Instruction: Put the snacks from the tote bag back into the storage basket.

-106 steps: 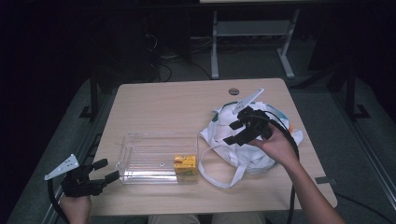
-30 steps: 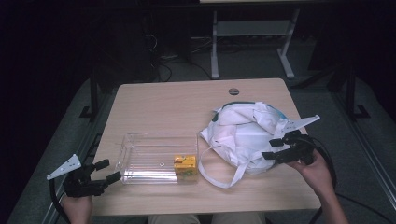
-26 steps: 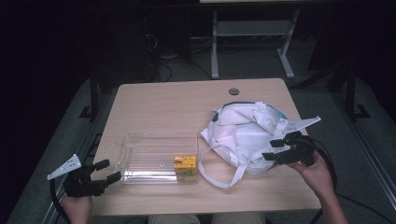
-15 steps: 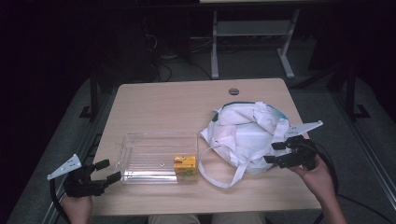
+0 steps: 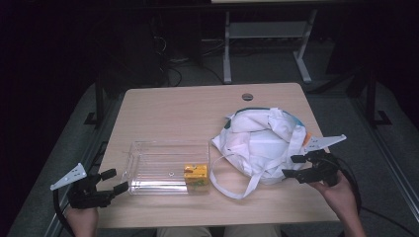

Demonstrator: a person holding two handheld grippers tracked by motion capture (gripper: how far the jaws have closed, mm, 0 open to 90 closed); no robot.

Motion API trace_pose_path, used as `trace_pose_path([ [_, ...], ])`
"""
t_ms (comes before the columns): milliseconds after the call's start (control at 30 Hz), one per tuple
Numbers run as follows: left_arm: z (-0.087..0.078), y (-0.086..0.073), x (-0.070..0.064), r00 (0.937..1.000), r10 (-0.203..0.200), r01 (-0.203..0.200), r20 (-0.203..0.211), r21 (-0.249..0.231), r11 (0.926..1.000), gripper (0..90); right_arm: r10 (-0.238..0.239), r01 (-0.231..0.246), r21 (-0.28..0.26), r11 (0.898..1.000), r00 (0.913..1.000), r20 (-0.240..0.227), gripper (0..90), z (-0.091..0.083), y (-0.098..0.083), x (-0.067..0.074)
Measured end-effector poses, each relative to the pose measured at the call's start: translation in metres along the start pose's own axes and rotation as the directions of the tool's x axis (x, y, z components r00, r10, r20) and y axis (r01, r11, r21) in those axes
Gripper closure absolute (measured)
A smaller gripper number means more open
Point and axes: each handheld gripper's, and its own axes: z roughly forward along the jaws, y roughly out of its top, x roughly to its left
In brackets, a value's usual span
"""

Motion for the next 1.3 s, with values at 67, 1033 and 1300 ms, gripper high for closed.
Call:
trace_pose_path([
  [67,0.000,0.000,0.000,1.0000,0.000,0.000,0.000,-0.002,1.0000,12.7,-0.012,0.012,-0.003,1.000,0.9999,0.003,33.9,0.000,-0.002,0.000],
  [1033,0.000,0.001,-0.001,1.0000,0.005,-0.005,0.005,-0.006,1.0000,12.7,-0.003,0.003,-0.011,1.000,0.9995,0.030,33.0,0.000,-0.017,0.008],
  [1300,0.000,0.001,-0.001,1.0000,0.006,-0.006,0.006,-0.008,1.0000,12.8,0.007,-0.007,-0.007,1.000,0.9996,0.029,33.0,0.003,-0.020,0.010],
])
